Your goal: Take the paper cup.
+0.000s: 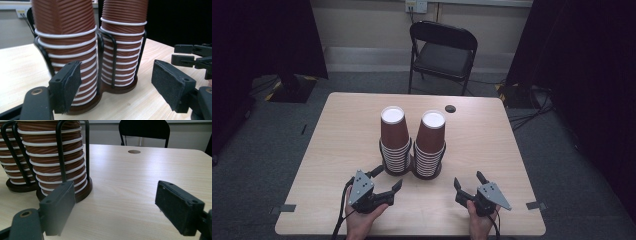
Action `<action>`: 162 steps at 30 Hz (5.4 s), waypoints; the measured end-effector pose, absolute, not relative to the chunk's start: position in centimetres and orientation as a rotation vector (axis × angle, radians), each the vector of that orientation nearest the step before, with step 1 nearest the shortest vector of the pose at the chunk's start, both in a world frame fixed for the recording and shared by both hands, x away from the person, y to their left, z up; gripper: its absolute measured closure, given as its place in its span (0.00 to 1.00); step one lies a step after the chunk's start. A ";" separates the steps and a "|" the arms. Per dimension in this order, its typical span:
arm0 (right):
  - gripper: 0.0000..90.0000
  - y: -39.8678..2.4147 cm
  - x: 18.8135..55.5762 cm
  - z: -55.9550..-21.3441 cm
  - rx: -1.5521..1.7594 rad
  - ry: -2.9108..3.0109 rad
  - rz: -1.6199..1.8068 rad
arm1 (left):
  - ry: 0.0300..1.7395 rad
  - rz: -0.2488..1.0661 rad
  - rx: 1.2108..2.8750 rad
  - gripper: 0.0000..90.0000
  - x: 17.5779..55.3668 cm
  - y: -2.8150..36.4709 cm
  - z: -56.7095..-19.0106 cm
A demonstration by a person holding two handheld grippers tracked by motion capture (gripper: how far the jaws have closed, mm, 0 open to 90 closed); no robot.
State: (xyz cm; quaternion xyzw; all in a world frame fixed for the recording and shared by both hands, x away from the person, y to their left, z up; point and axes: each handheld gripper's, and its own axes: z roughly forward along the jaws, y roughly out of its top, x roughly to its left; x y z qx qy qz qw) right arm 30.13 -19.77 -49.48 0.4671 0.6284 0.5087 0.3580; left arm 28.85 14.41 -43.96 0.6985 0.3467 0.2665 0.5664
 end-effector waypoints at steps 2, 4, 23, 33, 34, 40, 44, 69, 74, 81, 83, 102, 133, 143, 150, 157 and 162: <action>0.18 -19.7 30.2 -49.5 1.211 1.622 1.308 | 0.809 0.618 1.643 0.26 28.9 14.1 -43.8; 0.18 -19.7 30.2 -49.5 1.213 1.621 1.306 | 0.785 0.619 1.654 0.26 28.9 13.6 -43.4; 0.19 -19.8 30.2 -49.5 1.216 1.620 1.309 | 0.676 0.528 1.673 0.24 30.1 11.0 -40.5; 0.19 -19.8 30.2 -49.5 1.216 1.622 1.310 | 0.679 0.578 1.655 0.24 31.2 10.0 -39.0; 0.19 -19.8 30.2 -49.5 1.217 1.622 1.310 | 0.677 0.579 1.651 0.24 31.3 9.9 -38.8; 0.19 -19.8 30.2 -49.5 1.216 1.620 1.312 | 0.671 0.597 1.651 0.23 31.9 9.5 -37.7; 0.19 -19.8 30.2 -49.5 1.218 1.618 1.311 | 0.668 0.583 1.632 0.23 32.4 9.3 -37.3; 0.19 -19.8 30.2 -49.5 1.215 1.620 1.311 | 0.652 0.684 1.663 0.18 35.0 6.6 -33.6; 0.19 -19.8 30.2 -49.5 1.215 1.616 1.314 | 0.675 0.679 1.662 0.18 35.8 6.5 -33.0; 0.19 -19.8 30.2 -49.5 1.214 1.618 1.312 | 0.695 0.653 1.634 0.18 36.8 5.8 -32.1; 0.19 -19.8 30.2 -49.5 1.216 1.618 1.313 | 0.694 0.666 1.638 0.18 37.0 5.5 -31.8; 0.19 -19.8 30.2 -49.5 1.208 1.623 1.317 | 0.767 0.658 1.715 0.18 39.4 3.6 -32.5; 0.19 -19.7 30.0 -49.5 1.193 1.626 1.323 | 0.792 0.679 1.731 0.21 40.4 2.8 -33.6; 0.19 -19.8 30.0 -49.5 1.186 1.622 1.331 | 0.779 0.658 1.686 0.22 40.3 3.2 -33.1; 0.19 -19.8 30.0 -49.5 1.186 1.623 1.333 | 0.769 0.636 1.666 0.22 40.3 3.5 -32.5; 0.19 -19.8 30.0 -49.5 1.186 1.624 1.333 | 0.752 0.641 1.622 0.22 39.9 3.8 -31.9; 0.19 -19.8 30.0 -49.5 1.184 1.627 1.331 | 0.752 0.637 1.582 0.22 39.8 4.2 -31.5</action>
